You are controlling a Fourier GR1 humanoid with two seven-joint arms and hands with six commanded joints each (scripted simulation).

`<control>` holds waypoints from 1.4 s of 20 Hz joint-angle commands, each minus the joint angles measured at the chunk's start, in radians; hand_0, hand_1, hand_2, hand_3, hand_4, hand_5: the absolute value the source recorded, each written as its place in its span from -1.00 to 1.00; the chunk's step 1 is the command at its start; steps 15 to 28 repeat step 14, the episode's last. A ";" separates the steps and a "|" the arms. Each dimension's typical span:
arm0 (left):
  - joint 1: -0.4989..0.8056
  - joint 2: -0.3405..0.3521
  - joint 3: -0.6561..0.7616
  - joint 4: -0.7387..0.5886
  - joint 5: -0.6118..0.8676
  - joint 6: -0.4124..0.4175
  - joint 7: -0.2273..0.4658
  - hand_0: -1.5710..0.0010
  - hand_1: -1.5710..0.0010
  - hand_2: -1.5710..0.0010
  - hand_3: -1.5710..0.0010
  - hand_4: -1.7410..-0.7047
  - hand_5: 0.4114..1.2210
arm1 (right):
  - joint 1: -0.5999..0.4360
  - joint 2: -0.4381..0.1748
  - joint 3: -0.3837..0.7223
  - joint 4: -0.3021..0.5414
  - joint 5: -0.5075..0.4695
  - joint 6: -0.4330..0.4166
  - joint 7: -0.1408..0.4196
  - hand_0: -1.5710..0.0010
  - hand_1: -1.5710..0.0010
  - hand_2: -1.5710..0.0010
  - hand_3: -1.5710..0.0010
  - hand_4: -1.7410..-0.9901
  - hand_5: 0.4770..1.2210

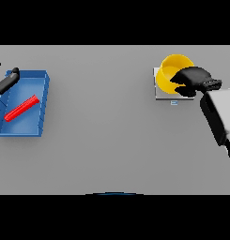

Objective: Pick up the red beaker and tilt it to pour out 1 green nut into yellow bowl. Pick up the yellow bowl and place it on the metallic measuring scale.

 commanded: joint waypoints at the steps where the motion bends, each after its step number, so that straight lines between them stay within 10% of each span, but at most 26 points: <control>1: -0.002 -0.002 0.000 0.008 -0.002 -0.004 -0.009 1.00 1.00 1.00 1.00 0.94 -0.22 | -0.005 -0.001 -0.006 0.013 -0.004 0.003 -0.001 0.08 -0.25 -0.33 -0.06 -0.68 0.60; 10: -0.013 -0.012 0.004 0.019 0.001 -0.005 -0.011 1.00 1.00 1.00 1.00 0.97 -0.29 | -0.016 -0.005 0.022 0.022 0.018 0.035 -0.007 0.88 0.80 0.68 0.52 -0.20 -0.10; 28: -0.007 0.001 0.005 0.008 0.001 -0.002 -0.003 1.00 1.00 1.00 1.00 0.97 -0.30 | -0.003 -0.011 0.020 0.012 0.012 0.060 0.018 0.95 0.92 0.87 0.65 -0.12 -0.24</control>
